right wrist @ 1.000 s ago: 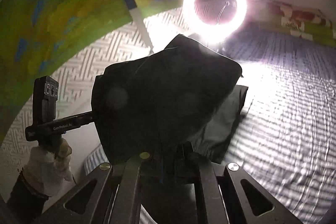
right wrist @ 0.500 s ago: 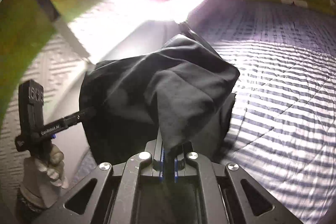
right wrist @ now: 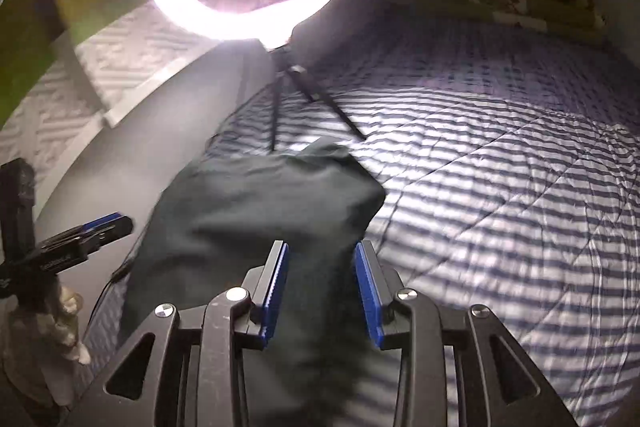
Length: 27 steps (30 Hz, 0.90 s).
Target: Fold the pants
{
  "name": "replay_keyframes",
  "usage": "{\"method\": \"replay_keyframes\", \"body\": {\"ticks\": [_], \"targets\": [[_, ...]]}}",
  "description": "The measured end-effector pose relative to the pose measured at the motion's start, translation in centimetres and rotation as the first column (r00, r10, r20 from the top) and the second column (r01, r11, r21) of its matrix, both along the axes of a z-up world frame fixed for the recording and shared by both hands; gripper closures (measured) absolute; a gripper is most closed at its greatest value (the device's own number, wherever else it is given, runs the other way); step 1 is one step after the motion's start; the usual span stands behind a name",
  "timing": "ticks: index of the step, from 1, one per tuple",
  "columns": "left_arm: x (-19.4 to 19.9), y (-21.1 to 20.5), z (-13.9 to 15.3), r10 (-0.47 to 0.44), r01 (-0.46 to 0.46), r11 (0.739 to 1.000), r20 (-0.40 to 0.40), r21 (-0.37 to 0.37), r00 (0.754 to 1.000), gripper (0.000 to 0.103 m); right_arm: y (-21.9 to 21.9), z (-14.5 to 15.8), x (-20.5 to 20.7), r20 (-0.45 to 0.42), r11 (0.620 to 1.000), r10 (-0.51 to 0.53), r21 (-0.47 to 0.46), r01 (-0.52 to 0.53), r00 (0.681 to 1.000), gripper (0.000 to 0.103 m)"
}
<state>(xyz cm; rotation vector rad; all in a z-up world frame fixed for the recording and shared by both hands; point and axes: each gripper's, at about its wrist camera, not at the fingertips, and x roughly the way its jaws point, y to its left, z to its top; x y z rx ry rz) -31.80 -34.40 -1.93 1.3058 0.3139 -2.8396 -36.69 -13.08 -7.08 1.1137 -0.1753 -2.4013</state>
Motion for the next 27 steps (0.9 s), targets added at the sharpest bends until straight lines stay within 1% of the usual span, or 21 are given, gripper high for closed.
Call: {"method": "replay_keyframes", "body": {"ticks": [2,4,5,7,9,10,12,13,16,17,19,20,21,23,25,27], "targets": [[1.6,0.9,-0.7,-0.021,0.02,1.0,0.021,0.013,1.0,0.047,-0.8,0.0,2.6,-0.022,0.998,0.068,0.002,-0.068,0.997,0.071],[3.4,1.9,-1.8,-0.038,0.037,0.999,0.049,0.016,0.998,0.047,-1.9,-0.5,4.7,-0.014,0.993,0.118,0.004,-0.118,0.993,0.071],[4.1,2.5,-2.3,-0.044,0.044,0.999,0.064,0.006,0.997,0.047,-2.8,-0.9,5.6,0.005,0.99,0.142,0.016,-0.142,0.99,0.071],[5.5,3.8,-3.2,-0.05,0.054,0.998,0.095,-0.039,0.994,0.046,-4.1,-1.9,7.4,0.034,0.983,0.168,0.065,-0.17,0.985,0.071],[6.8,4.8,-3.9,-0.052,0.059,0.997,0.12,-0.054,0.991,0.039,-4.8,-2.9,8.8,0.056,0.977,0.177,0.106,-0.182,0.983,0.071],[7.6,5.1,-4.3,-0.052,0.057,0.998,0.132,-0.037,0.99,0.033,-4.9,-3.5,9.5,0.084,0.974,0.186,0.117,-0.195,0.979,0.071],[8.9,5.5,-5.2,-0.052,0.053,0.999,0.156,-0.005,0.986,0.033,-4.6,-4.3,10.8,0.111,0.971,0.194,0.12,-0.207,0.975,0.071],[9.4,5.8,-5.6,-0.05,0.051,0.999,0.166,-0.002,0.985,0.033,-4.2,-4.5,11.4,0.12,0.97,0.192,0.127,-0.206,0.974,0.071],[11.5,7.1,-6.0,-0.036,0.033,0.999,0.182,0.023,0.983,0.033,-2.9,-5.3,13.3,0.175,0.965,0.188,0.148,-0.215,0.966,0.071],[12.2,7.8,-5.8,-0.038,0.034,0.999,0.18,0.024,0.983,0.033,-2.4,-5.3,14.1,0.175,0.964,0.181,0.165,-0.21,0.968,0.071],[14.0,9.5,-5.0,-0.033,0.033,0.999,0.157,0.003,0.987,0.033,-1.3,-4.9,15.7,0.161,0.964,0.17,0.18,-0.198,0.972,0.071],[14.8,10.3,-4.4,-0.026,0.027,1.0,0.14,-0.004,0.99,0.031,-0.6,-4.4,16.6,0.155,0.964,0.168,0.18,-0.195,0.974,0.071],[15.9,11.2,-3.7,-0.024,0.025,1.0,0.118,-0.008,0.993,0.029,0.1,-4.0,17.5,0.147,0.966,0.161,0.179,-0.187,0.976,0.071],[17.7,13.0,-2.0,-0.016,0.018,1.0,0.072,-0.023,0.997,0.019,1.9,-2.5,19.3,0.123,0.97,0.14,0.18,-0.161,0.983,0.071],[19.6,15.2,0.1,-0.024,0.026,0.998,0.025,-0.059,0.999,0.017,3.3,-1.0,20.9,0.099,0.975,0.116,0.177,-0.132,0.988,0.071],[21.7,17.0,1.9,-0.035,0.034,0.997,-0.016,-0.063,0.999,0.016,4.8,0.5,22.4,0.074,0.979,0.102,0.167,-0.114,0.992,0.071]]}}
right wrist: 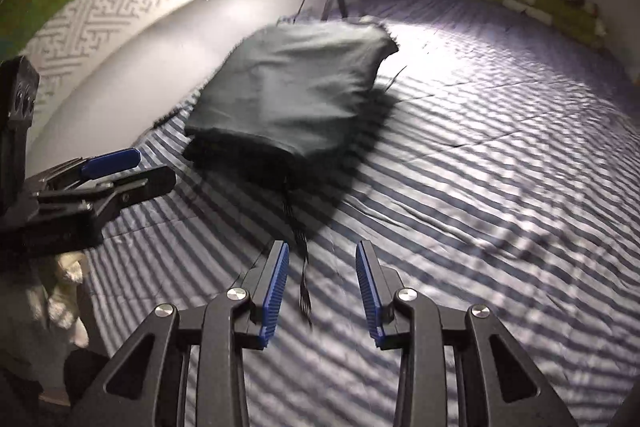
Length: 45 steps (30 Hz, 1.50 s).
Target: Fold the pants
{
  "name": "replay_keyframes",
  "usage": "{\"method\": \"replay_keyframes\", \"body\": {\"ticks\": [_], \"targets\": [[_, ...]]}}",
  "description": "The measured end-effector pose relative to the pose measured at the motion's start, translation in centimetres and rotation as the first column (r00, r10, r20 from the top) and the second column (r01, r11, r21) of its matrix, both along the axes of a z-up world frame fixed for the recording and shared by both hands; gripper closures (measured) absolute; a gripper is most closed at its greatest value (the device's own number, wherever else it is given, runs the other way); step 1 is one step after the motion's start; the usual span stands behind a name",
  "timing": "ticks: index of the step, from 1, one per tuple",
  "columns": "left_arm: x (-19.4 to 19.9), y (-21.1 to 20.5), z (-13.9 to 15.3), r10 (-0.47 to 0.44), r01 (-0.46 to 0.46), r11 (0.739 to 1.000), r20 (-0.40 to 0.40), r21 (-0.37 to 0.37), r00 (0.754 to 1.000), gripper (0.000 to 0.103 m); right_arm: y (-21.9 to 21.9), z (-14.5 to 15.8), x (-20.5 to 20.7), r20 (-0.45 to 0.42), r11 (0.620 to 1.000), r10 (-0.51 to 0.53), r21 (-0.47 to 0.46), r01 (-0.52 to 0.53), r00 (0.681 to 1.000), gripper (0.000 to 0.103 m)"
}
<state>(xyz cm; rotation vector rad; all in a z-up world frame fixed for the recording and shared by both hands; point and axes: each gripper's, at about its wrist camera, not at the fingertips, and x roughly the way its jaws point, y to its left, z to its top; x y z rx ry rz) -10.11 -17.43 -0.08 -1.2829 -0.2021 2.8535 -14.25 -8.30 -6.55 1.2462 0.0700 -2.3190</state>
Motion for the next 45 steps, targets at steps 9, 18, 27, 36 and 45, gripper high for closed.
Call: {"method": "replay_keyframes", "body": {"ticks": [9,18,27,36,45], "targets": [[9.5,4.9,5.3,0.006,-0.011,0.999,-0.106,-0.052,0.994,0.001,4.9,6.1,7.7,-0.118,0.999,-0.024,-0.04,0.02,0.993,0.066],[17.5,7.7,7.3,0.099,-0.104,0.994,-0.146,-0.029,0.984,0.001,8.3,7.8,14.9,-0.16,0.995,-0.037,-0.096,0.022,0.987,0.05],[20.8,10.4,6.9,0.097,-0.109,0.99,-0.131,-0.09,0.987,0.001,10.8,6.4,18.5,-0.144,0.993,-0.092,-0.086,0.08,0.985,0.044],[20.2,10.0,5.4,0.109,-0.113,0.993,-0.083,-0.039,0.991,0.001,11.1,5.9,20.2,-0.166,0.992,-0.119,-0.053,0.112,0.979,0.044],[20.1,8.5,4.2,0.141,-0.143,0.989,-0.058,-0.028,0.988,0.001,10.0,5.4,20.7,-0.163,0.993,-0.114,-0.035,0.11,0.98,0.044]]}}
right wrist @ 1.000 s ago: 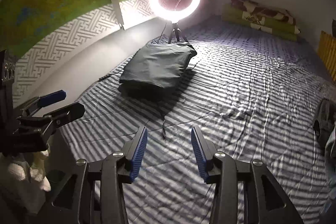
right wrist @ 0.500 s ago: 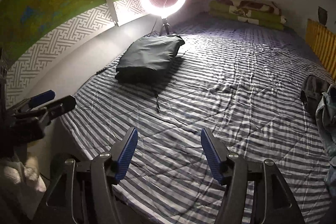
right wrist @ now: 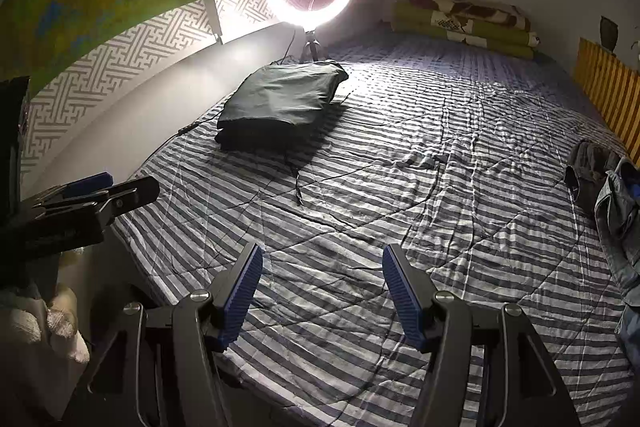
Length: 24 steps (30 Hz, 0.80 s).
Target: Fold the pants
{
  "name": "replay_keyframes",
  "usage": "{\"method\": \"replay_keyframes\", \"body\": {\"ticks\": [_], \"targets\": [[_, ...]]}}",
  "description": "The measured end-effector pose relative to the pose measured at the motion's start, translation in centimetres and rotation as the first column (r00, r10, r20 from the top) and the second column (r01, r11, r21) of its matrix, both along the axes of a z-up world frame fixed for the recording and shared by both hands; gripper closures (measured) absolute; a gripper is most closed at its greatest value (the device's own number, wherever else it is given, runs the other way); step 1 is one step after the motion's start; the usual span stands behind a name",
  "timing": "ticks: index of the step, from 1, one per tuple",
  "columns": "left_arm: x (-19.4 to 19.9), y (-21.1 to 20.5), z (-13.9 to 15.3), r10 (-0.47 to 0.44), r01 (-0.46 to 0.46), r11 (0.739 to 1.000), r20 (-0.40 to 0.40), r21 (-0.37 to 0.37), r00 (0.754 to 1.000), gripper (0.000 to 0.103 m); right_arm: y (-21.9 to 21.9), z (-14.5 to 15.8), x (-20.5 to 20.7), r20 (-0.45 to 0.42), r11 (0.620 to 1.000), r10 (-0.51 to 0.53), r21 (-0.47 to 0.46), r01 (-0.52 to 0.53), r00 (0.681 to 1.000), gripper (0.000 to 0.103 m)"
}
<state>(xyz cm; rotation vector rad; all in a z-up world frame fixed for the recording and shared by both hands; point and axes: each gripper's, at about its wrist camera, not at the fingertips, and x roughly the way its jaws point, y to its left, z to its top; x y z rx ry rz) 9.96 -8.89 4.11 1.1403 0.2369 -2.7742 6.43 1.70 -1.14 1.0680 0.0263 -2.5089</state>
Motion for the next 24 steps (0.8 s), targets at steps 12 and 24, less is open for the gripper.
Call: {"method": "replay_keyframes", "body": {"ticks": [12,24], "targets": [[0.9,-0.7,0.0,0.025,-0.025,1.0,-0.016,-0.006,1.0,0.001,-0.6,0.3,0.4,-0.017,1.0,-0.003,0.009,0.003,1.0,0.044],[1.1,0.1,-0.5,0.024,-0.024,0.999,-0.016,-0.033,1.0,0.001,-0.3,0.0,0.2,-0.011,1.0,-0.015,0.008,0.015,1.0,0.044]]}}
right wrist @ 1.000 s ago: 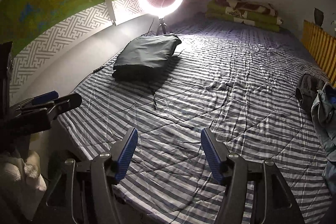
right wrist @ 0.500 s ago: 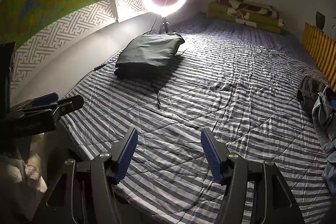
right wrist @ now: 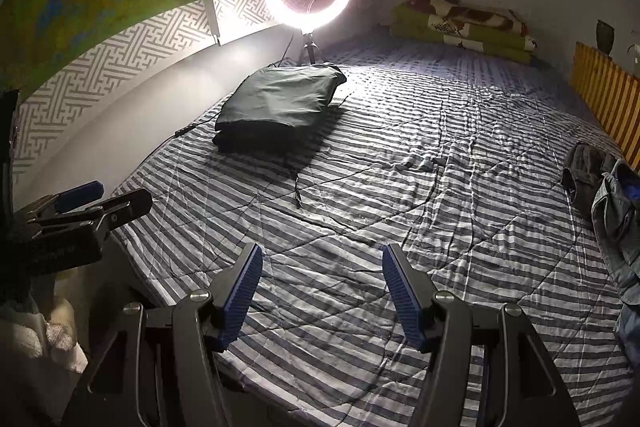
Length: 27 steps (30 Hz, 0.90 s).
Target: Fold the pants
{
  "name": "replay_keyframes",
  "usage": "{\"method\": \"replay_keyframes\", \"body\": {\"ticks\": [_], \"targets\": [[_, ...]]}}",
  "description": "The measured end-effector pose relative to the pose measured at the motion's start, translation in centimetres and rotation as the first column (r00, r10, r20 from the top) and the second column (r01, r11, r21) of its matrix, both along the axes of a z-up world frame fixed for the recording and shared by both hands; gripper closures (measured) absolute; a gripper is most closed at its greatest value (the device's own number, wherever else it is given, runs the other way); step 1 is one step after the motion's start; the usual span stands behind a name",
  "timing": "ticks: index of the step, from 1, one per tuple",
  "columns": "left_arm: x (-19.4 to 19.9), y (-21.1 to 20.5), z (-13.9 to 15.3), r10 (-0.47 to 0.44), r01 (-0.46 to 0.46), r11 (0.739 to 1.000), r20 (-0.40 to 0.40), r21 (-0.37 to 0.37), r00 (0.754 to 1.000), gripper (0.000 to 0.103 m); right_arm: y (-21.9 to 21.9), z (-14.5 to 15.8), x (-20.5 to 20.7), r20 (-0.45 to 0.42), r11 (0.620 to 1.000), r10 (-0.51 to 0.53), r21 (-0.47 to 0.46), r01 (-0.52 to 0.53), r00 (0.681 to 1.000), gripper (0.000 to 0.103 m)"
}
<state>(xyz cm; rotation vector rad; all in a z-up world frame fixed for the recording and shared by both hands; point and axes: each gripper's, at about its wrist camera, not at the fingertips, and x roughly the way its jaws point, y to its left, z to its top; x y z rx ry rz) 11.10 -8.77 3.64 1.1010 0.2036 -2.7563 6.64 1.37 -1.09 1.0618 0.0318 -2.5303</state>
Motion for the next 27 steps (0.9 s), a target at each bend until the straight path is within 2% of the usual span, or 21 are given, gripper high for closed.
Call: {"method": "replay_keyframes", "body": {"ticks": [27], "targets": [[-0.7,-0.2,-1.6,-0.019,0.019,1.0,0.032,-0.002,0.999,0.001,0.5,-0.9,-0.3,0.022,1.0,-0.019,-0.01,0.019,1.0,0.044]]}}
